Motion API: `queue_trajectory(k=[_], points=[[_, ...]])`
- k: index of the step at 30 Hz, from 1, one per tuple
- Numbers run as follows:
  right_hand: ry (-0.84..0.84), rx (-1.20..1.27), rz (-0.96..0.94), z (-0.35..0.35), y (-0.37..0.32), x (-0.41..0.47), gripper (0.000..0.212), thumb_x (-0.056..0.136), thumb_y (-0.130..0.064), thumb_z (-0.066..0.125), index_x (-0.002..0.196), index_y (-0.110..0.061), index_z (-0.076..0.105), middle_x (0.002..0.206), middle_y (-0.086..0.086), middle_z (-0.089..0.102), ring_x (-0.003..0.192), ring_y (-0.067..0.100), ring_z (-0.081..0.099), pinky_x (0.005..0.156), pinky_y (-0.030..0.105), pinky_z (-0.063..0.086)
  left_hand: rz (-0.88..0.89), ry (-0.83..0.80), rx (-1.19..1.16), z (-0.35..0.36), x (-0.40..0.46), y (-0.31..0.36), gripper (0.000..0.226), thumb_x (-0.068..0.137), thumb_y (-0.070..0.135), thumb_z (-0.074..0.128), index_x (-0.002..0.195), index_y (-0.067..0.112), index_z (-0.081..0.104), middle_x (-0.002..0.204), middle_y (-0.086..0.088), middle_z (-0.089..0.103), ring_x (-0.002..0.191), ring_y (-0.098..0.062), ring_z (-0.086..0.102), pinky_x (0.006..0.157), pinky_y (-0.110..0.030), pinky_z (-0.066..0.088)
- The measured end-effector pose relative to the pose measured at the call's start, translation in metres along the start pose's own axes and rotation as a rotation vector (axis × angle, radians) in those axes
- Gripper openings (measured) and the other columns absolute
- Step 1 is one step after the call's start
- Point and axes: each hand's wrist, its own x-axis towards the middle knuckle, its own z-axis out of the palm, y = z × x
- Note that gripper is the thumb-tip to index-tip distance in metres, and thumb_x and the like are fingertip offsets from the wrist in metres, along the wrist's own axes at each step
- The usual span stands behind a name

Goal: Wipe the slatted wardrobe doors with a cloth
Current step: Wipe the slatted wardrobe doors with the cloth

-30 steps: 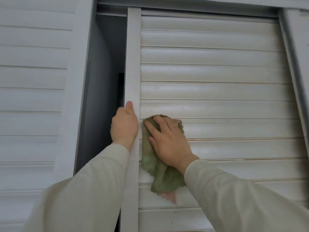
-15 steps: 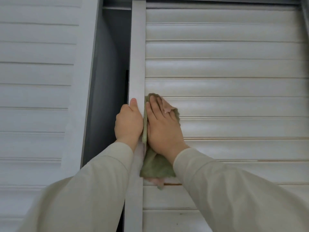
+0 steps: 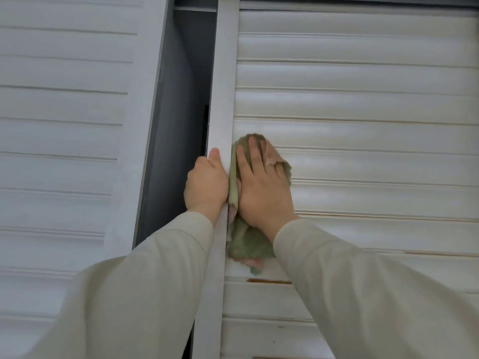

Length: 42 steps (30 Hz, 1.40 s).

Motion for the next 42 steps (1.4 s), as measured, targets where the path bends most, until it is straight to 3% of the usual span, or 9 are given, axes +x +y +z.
queue_trajectory(k=[3, 7, 10, 18, 23, 27, 33, 37, 42], points=[[-0.006, -0.006, 0.008, -0.004, 0.021, -0.003, 0.068, 0.099, -0.045, 0.030, 0.158, -0.017, 0.010, 0.165, 0.009, 0.001, 0.152, 0.028, 0.004, 0.117, 0.049, 0.016, 0.009, 0.003, 0.024, 0.002, -0.002, 0.001, 0.060, 0.104, 0.056, 0.018, 0.119, 0.009, 0.053, 0.099, -0.003, 0.051, 0.091, -0.026, 0.051, 0.080, -0.037, 0.040], [0.026, 0.012, 0.250, -0.023, 0.075, 0.010, 0.073, 0.098, -0.050, 0.028, 0.158, -0.017, 0.001, 0.165, 0.009, -0.006, 0.151, 0.028, -0.007, 0.121, 0.047, 0.000, -0.006, -0.010, -0.005, 0.002, 0.000, -0.001, 0.059, 0.103, 0.056, 0.018, 0.110, 0.009, 0.053, 0.097, -0.005, 0.058, 0.087, -0.027, 0.056, 0.079, -0.040, 0.046], [-0.037, -0.020, 0.317, -0.030, 0.089, 0.010, 0.092, 0.085, -0.055, 0.035, 0.157, -0.017, -0.008, 0.164, 0.011, -0.013, 0.150, 0.032, -0.011, 0.120, 0.050, -0.006, -0.022, 0.003, -0.007, 0.004, -0.002, 0.000, 0.057, 0.103, 0.056, 0.019, 0.106, 0.009, 0.052, 0.088, -0.002, 0.056, 0.083, -0.026, 0.056, 0.074, -0.037, 0.044], [-0.117, 0.015, 0.124, -0.024, 0.055, -0.016, 0.076, 0.099, -0.056, 0.027, 0.157, -0.022, -0.008, 0.164, 0.006, -0.018, 0.150, 0.026, -0.017, 0.120, 0.052, -0.003, -0.009, 0.015, 0.046, 0.003, -0.005, 0.001, 0.061, 0.103, 0.057, 0.017, 0.119, 0.009, 0.051, 0.097, -0.004, 0.052, 0.087, -0.027, 0.053, 0.075, -0.037, 0.041], [-0.091, 0.058, 0.496, -0.041, 0.120, -0.009, 0.089, 0.094, -0.055, 0.040, 0.156, -0.019, -0.012, 0.163, 0.007, -0.020, 0.150, 0.027, -0.018, 0.121, 0.050, -0.006, 0.000, 0.009, 0.026, 0.005, -0.007, 0.004, 0.061, 0.103, 0.057, 0.018, 0.113, 0.008, 0.054, 0.099, -0.008, 0.060, 0.085, -0.028, 0.059, 0.077, -0.040, 0.050], [-0.138, 0.080, 0.596, -0.046, 0.115, -0.005, 0.103, 0.088, -0.060, 0.045, 0.154, -0.013, -0.018, 0.161, 0.013, -0.025, 0.148, 0.033, -0.022, 0.119, 0.053, -0.009, -0.002, 0.020, 0.032, 0.013, -0.009, 0.007, 0.063, 0.102, 0.058, 0.017, 0.115, 0.009, 0.054, 0.103, -0.010, 0.062, 0.089, -0.032, 0.060, 0.084, -0.046, 0.052], [-0.210, 0.055, 0.116, -0.022, 0.039, -0.037, 0.077, 0.098, -0.051, 0.031, 0.156, -0.025, -0.014, 0.161, 0.005, -0.026, 0.148, 0.026, -0.023, 0.115, 0.057, -0.010, 0.000, 0.024, 0.038, 0.012, -0.011, 0.010, 0.062, 0.103, 0.057, 0.018, 0.117, 0.008, 0.052, 0.109, -0.013, 0.061, 0.089, -0.031, 0.054, 0.081, -0.042, 0.047], [-0.244, -0.013, -0.164, -0.014, 0.031, -0.059, 0.071, 0.099, -0.051, 0.037, 0.157, -0.032, 0.000, 0.164, 0.002, -0.018, 0.150, 0.024, -0.017, 0.118, 0.058, -0.002, -0.017, 0.000, 0.028, 0.008, -0.014, 0.012, 0.062, 0.103, 0.057, 0.018, 0.123, 0.009, 0.051, 0.116, -0.013, 0.061, 0.092, -0.030, 0.052, 0.082, -0.041, 0.044], [-0.270, -0.038, -0.274, -0.012, 0.034, -0.068, 0.072, 0.097, -0.054, 0.041, 0.158, -0.032, 0.008, 0.165, 0.000, -0.011, 0.151, 0.023, -0.012, 0.117, 0.055, -0.001, -0.034, -0.012, 0.019, 0.008, -0.014, 0.013, 0.062, 0.103, 0.058, 0.018, 0.124, 0.010, 0.051, 0.119, -0.012, 0.061, 0.099, -0.032, 0.055, 0.081, -0.040, 0.041]])
